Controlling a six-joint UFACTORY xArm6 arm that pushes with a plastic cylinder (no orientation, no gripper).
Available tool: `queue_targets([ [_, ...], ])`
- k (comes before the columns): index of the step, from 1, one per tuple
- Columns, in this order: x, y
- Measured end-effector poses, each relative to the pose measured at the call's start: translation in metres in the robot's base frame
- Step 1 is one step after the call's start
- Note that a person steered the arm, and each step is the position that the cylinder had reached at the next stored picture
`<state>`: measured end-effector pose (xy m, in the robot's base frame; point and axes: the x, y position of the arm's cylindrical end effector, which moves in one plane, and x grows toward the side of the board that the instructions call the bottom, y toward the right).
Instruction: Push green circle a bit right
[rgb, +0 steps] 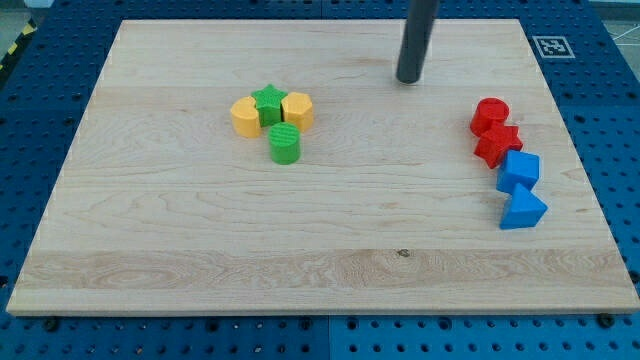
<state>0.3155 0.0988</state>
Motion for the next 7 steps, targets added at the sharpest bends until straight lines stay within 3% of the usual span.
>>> queue_targets([
  [1, 0.02, -0.045],
  [3, 0.16, -0.067],
  [4, 0.184, -0.087],
  [6, 0.181, -0.17],
  [7, 0.151, -0.189],
])
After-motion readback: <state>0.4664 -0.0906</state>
